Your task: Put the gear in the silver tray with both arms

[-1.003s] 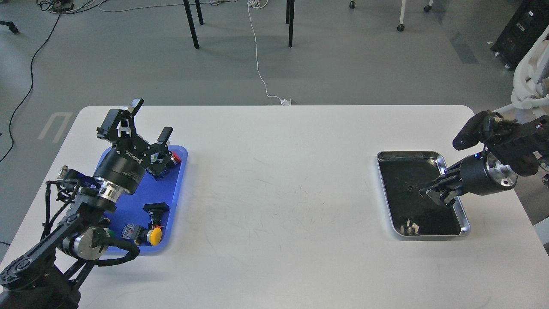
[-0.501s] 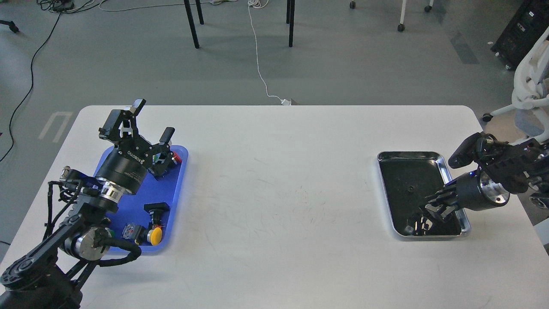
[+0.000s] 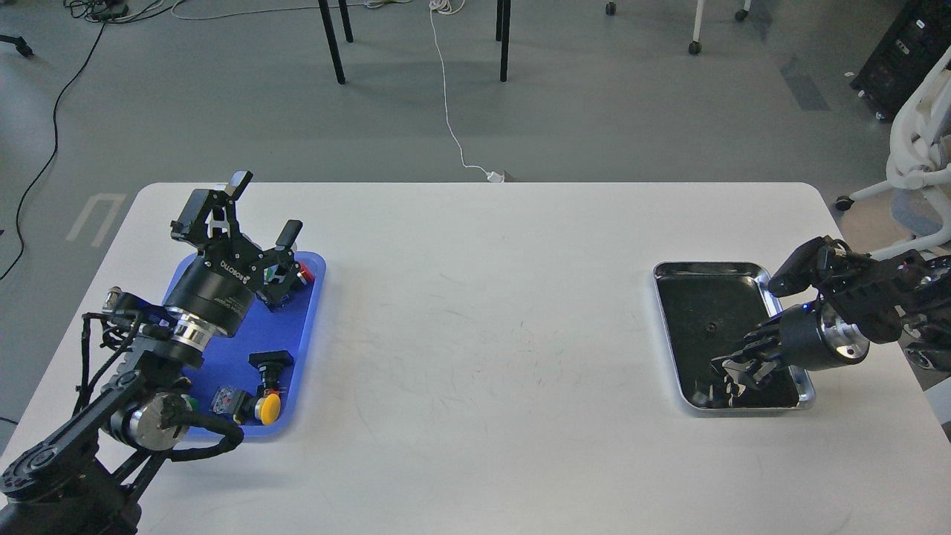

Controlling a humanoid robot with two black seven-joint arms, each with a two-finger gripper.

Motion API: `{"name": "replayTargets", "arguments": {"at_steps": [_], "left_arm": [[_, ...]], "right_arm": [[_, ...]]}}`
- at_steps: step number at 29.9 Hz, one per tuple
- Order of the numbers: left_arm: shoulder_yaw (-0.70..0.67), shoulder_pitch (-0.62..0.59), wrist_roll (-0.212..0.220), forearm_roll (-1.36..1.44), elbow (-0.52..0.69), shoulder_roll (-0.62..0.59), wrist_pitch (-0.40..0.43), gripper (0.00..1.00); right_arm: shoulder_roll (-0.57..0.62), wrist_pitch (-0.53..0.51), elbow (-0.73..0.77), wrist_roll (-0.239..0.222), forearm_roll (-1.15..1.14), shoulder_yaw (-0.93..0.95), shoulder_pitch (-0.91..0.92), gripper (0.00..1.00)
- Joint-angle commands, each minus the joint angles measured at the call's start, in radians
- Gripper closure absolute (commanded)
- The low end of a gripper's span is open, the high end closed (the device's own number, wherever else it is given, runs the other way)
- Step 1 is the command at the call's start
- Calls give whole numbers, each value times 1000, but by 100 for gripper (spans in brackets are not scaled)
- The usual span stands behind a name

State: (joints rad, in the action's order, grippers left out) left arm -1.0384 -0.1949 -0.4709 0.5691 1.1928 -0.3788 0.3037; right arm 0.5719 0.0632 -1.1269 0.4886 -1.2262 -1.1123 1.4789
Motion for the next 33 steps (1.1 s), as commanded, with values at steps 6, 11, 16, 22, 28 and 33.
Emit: {"name": "replayTargets", "arguments": {"at_steps": [6,11,16,22,28,33], "left_arm": [[1,2,0,0,13,1,-2,2],[4,3,-2,2,13,1,-2,2],[4,8,-2,2,13,4,-2,2],[-3,15,-2,61,-21,63,-12,2],[-3,15,-3,81,-71,112,-67,2],[4,15,-3,121,-94,116,-84,2]], "right_arm": [[84,-11,-25,0,175,234,11,4],[128,-13,-60,0,520,457,-40,4],[126,-11,-45,0,887,716,-208,4],[88,-16,-47,0,1168,1095,-491,3],[-3,-13,-44,0,1189,1332,-715,1],[-26,-11,-48,0,1162,1353,-747,1]]}}
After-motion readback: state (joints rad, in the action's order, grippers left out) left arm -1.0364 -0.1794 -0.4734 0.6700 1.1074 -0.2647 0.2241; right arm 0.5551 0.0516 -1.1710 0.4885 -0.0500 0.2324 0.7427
